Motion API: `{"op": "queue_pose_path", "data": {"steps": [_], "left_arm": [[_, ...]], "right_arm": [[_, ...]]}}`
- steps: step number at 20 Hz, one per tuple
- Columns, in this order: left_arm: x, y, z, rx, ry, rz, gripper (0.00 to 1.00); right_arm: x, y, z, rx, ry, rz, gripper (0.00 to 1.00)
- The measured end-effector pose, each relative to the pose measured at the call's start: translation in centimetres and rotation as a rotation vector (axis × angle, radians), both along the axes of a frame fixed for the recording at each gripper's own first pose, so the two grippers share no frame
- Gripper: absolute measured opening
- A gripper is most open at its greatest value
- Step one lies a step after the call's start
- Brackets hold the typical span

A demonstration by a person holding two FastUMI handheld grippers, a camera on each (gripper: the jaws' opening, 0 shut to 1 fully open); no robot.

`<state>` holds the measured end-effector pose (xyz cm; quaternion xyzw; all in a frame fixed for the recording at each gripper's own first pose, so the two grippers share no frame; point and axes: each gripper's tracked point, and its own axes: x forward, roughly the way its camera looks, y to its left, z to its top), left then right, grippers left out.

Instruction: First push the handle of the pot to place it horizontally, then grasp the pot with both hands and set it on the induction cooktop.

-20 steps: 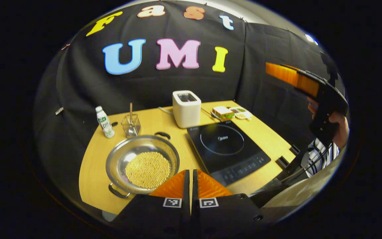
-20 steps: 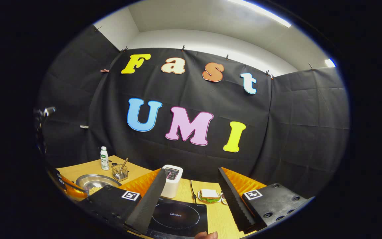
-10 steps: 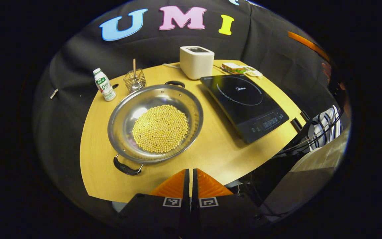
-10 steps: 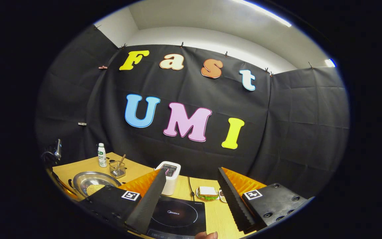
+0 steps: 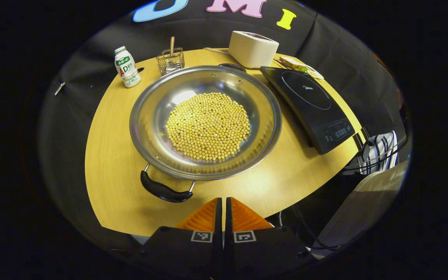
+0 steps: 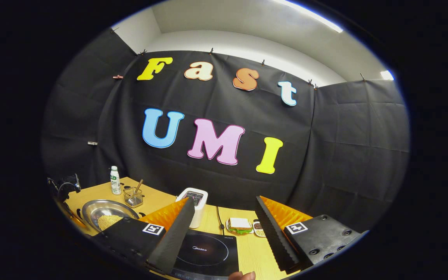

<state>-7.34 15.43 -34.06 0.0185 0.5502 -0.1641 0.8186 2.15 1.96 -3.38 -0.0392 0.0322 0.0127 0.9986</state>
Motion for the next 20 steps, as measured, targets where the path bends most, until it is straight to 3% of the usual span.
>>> {"op": "queue_pose_path", "data": {"steps": [8, 20], "left_arm": [[2.3, 2.9, -0.1, 0.054, 0.001, -0.007, 0.05], [6.8, 11.9, -2.1, 0.166, -0.007, 0.018, 0.05]], "right_arm": [[0.3, 0.5, -0.2, -0.016, 0.006, 0.003, 0.97], [1.2, 1.2, -1.8, -0.020, 0.050, 0.002, 0.97]]}}
